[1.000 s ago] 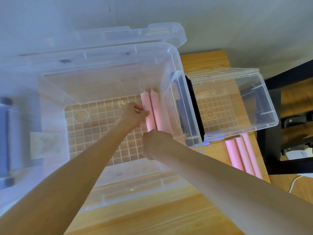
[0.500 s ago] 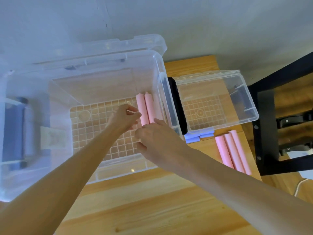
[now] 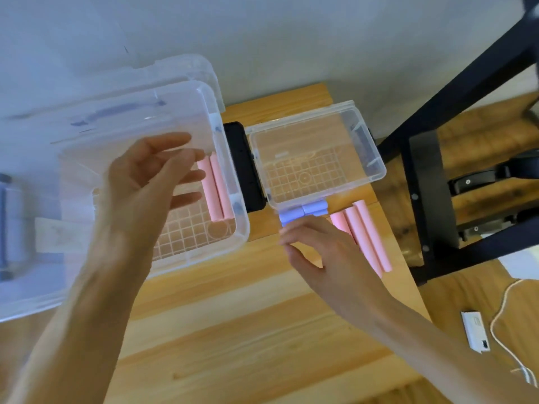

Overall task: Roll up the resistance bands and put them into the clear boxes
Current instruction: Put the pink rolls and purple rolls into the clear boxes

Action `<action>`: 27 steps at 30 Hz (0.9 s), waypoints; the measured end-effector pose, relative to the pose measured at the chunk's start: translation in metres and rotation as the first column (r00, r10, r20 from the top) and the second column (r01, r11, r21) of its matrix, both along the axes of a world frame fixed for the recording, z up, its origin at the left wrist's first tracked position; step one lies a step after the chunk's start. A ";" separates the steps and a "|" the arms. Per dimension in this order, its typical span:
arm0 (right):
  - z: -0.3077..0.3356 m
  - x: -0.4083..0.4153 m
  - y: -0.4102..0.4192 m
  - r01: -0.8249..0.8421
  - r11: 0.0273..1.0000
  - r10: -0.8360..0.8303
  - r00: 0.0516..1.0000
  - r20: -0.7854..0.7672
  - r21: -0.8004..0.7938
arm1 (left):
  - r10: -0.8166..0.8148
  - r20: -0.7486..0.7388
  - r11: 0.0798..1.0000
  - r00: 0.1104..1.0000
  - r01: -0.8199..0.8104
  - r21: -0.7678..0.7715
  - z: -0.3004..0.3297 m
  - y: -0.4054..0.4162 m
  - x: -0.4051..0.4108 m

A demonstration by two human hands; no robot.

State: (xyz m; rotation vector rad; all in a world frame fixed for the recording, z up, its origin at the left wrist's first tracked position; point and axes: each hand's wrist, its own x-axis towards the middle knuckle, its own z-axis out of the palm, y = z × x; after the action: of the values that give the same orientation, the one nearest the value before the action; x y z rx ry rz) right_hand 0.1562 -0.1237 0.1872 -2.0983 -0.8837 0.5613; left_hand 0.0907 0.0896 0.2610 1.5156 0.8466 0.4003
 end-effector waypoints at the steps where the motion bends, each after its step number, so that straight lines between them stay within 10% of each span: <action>1: -0.004 0.003 -0.011 0.009 0.999 -0.011 0.999 -0.035 -0.043 | -0.015 0.055 1.000 0.998 0.015 -0.006 0.010 -0.011 -0.001; 6: -0.033 0.013 -0.067 0.147 0.978 -0.167 0.977 -0.136 -0.146 | -0.179 0.190 0.961 0.965 0.213 -0.177 0.037 -0.077 0.000; 11: -0.073 0.025 -0.112 0.313 0.918 -0.360 0.915 -0.183 -0.243 | -0.417 -0.080 0.864 0.905 0.368 -0.343 -0.022 -0.135 0.023; 17: -0.097 0.042 -0.150 0.360 0.877 -0.434 0.878 -0.202 -0.319 | -0.329 -0.326 0.883 0.886 0.166 -0.438 -0.141 -0.185 0.053; 27: -0.116 0.061 -0.172 0.367 0.868 -0.451 0.865 -0.222 -0.335 | -0.065 -0.453 0.989 0.889 -0.003 -0.147 -0.225 -0.245 0.089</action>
State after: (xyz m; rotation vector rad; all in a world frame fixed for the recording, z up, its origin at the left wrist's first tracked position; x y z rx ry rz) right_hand 0.2174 -0.2958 0.0707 -2.2893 -0.1718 0.7744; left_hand 0.1793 -0.1551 0.0361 1.5063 1.1904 -0.0531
